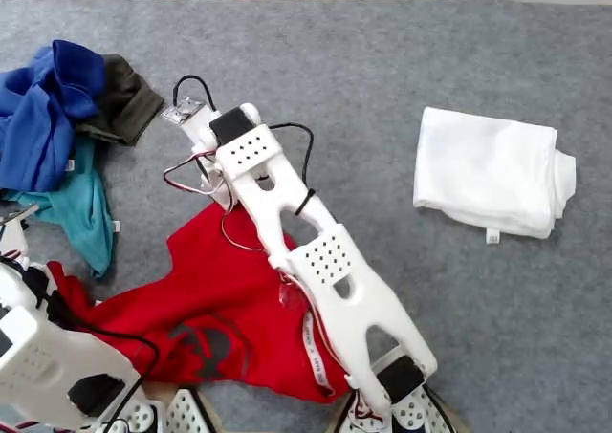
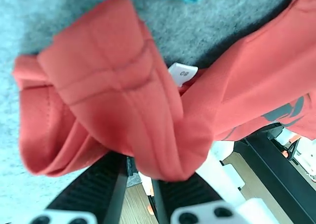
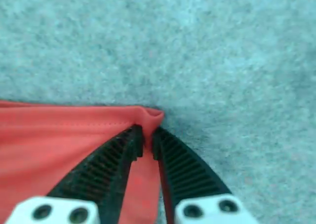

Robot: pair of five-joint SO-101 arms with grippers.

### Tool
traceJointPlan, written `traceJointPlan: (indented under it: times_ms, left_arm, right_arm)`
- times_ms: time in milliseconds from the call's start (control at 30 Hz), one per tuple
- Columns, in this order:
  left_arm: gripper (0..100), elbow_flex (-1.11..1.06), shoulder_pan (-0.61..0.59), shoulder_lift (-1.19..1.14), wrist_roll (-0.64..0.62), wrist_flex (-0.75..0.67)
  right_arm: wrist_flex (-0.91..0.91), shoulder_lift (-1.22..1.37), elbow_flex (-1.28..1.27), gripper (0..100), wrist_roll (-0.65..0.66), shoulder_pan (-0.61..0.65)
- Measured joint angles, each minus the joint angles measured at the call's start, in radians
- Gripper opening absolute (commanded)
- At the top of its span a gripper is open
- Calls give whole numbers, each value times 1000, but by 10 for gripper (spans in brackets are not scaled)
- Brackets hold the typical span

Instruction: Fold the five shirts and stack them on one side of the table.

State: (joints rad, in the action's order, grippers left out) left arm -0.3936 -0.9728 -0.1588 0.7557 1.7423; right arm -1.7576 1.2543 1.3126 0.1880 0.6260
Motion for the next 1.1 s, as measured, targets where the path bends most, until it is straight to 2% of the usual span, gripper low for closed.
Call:
traceJointPlan:
  times_ms: [233, 433, 633, 767, 933, 1100]
  left_arm:
    - [29, 3, 127, 0, -26, 0]
    - [46, 138, 302, 0, -196, 0]
    - [188, 288, 434, 0, -390, 0]
    - [213, 302, 499, 0, -470, 0]
    - [213, 302, 499, 0, -508, 0]
    - [211, 302, 400, 0, -512, 0]
  right_arm:
    - [0, -106, -11, 13, -68, -74]
    - [-3, -318, -157, 13, -71, -258]
    - [0, -555, -396, 14, -2, -516]
    - [5, -621, -496, 14, 43, -618]
    - [23, -621, -559, 14, 49, -623]
    - [25, -621, -568, 35, 51, -431]
